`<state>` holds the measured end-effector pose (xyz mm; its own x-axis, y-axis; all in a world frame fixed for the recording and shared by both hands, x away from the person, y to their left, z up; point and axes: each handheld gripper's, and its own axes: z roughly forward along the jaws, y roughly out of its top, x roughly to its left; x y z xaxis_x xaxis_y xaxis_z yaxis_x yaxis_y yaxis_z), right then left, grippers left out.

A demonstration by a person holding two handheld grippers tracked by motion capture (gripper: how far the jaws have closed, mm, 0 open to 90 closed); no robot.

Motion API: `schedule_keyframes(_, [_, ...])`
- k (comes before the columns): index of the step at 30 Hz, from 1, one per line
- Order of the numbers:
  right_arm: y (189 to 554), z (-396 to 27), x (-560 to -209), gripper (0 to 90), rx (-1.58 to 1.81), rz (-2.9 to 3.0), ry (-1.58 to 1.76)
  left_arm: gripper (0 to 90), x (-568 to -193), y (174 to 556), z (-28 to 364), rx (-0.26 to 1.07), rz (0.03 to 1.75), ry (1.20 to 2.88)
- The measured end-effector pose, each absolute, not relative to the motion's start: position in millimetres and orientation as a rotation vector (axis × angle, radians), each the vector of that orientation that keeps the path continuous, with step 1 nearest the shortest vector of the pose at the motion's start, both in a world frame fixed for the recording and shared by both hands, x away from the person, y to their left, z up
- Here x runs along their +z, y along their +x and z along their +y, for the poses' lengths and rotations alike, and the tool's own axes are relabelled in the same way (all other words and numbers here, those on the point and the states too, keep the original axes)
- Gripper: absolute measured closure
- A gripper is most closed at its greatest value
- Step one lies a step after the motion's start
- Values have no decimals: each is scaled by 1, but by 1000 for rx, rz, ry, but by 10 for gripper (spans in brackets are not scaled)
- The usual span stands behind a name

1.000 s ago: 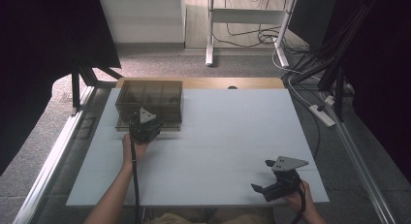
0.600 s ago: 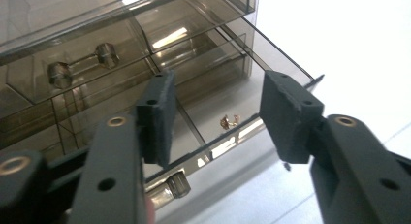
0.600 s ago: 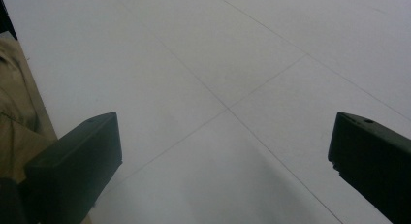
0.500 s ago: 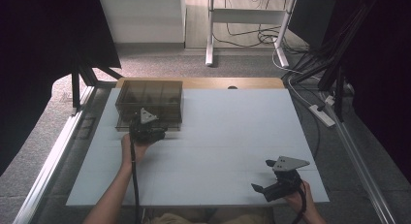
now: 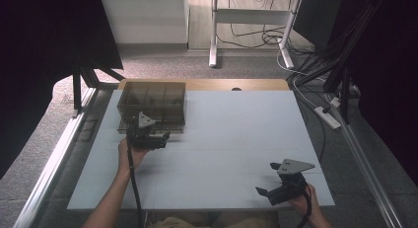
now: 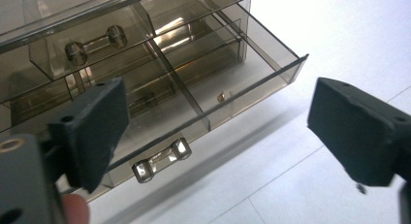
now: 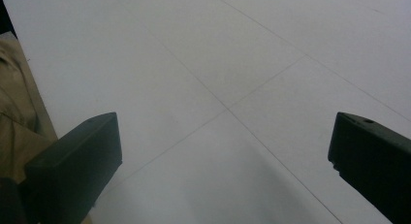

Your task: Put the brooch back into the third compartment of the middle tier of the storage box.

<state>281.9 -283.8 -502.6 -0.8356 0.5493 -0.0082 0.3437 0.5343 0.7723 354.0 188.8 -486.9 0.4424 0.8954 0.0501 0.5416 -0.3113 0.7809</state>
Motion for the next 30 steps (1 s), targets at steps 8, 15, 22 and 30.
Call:
schedule_keyframes(8, [282,-284,-502,0,1189,2522,750,40,-487,347,189,659,1202,2016])
schedule_keyframes(15, [282,-283,-502,0,1189,2522,749,14,-487,343,193,652,1215,2022])
schedule_keyframes(22, [282,-283,-502,0,1190,2519,748,6,-488,339,196,654,1232,2030])
schedule_keyframes(30, [281,-284,-502,0,1187,2519,748,4,-488,339,197,661,1244,2029])
